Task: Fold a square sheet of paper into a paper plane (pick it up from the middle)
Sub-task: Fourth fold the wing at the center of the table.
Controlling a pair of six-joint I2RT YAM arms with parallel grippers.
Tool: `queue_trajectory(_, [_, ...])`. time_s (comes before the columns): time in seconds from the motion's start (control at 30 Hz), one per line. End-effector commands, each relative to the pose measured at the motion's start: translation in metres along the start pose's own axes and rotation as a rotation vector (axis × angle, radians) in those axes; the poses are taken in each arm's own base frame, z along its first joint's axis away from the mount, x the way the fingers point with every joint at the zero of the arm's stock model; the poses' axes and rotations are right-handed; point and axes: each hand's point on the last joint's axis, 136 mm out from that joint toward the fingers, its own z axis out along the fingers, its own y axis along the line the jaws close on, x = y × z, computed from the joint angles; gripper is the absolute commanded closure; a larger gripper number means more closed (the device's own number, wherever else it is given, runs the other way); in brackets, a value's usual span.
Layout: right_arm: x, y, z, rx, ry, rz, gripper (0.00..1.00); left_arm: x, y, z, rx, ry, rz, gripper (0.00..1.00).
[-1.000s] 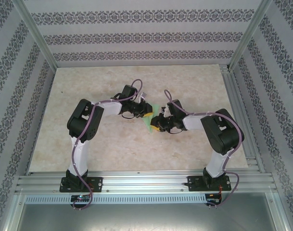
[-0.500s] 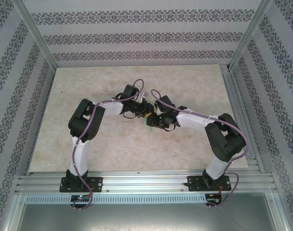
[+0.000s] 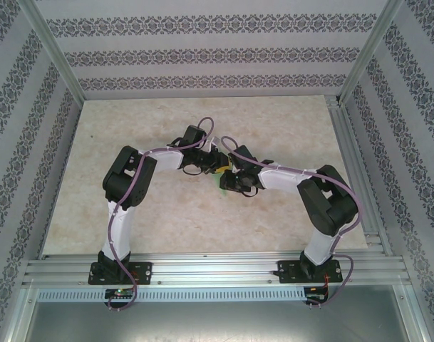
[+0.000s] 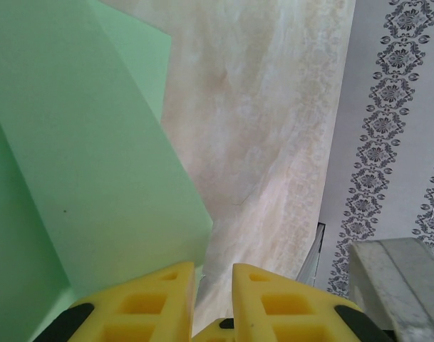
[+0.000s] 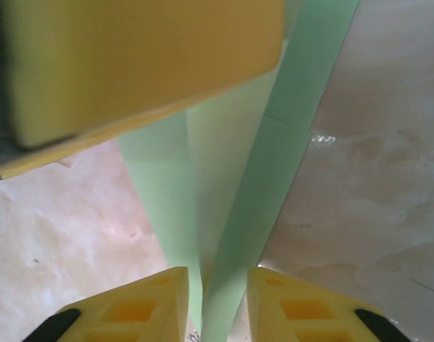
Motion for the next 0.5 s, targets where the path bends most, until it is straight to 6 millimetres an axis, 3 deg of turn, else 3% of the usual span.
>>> queue_trajectory(0.0, [0.000, 0.000, 0.007, -0.002, -0.004, 0.004, 0.74, -0.001, -0.011, 0.008, 0.031, 0.008, 0.028, 0.77])
queue_trajectory(0.47, [0.003, -0.010, 0.006, -0.014, -0.006, 0.040, 0.90, -0.002, -0.007, 0.011, 0.028, 0.016, 0.023, 0.77])
